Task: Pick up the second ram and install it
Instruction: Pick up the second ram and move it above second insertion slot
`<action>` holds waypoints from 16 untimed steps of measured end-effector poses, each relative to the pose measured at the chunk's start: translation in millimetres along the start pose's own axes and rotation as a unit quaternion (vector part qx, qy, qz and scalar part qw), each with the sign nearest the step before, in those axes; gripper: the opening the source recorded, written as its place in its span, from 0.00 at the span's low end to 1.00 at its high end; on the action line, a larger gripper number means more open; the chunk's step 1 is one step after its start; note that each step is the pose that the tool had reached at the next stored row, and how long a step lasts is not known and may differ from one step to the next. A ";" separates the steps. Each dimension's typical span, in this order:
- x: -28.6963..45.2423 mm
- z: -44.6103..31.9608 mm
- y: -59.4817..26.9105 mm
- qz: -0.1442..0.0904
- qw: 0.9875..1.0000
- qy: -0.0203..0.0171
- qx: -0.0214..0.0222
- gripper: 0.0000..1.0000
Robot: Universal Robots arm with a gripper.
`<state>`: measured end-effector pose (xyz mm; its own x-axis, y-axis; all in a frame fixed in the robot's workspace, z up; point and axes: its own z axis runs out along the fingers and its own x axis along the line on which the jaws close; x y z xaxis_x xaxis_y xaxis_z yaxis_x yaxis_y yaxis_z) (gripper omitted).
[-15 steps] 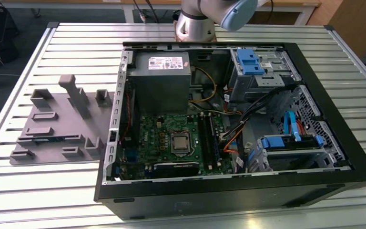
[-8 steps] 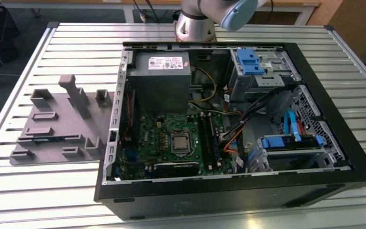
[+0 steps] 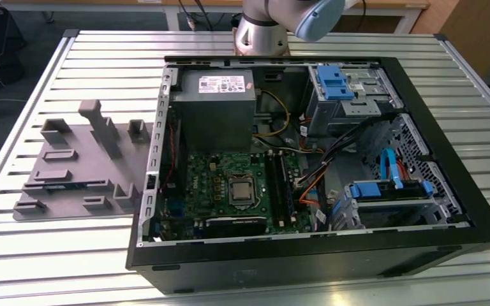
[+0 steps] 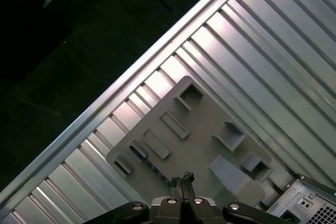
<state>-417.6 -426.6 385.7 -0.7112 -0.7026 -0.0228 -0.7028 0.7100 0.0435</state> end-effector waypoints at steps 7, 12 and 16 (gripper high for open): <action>0.0 0.0 0.0 -0.017 1.000 0.001 0.000 0.11; 0.0 0.0 0.0 -0.030 1.000 0.001 -0.001 0.11; 0.0 0.0 0.0 -0.040 0.999 0.002 -0.001 0.11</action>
<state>-417.7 -426.6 385.8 -0.6530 -0.7570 -0.0227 -0.7571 0.6518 0.0435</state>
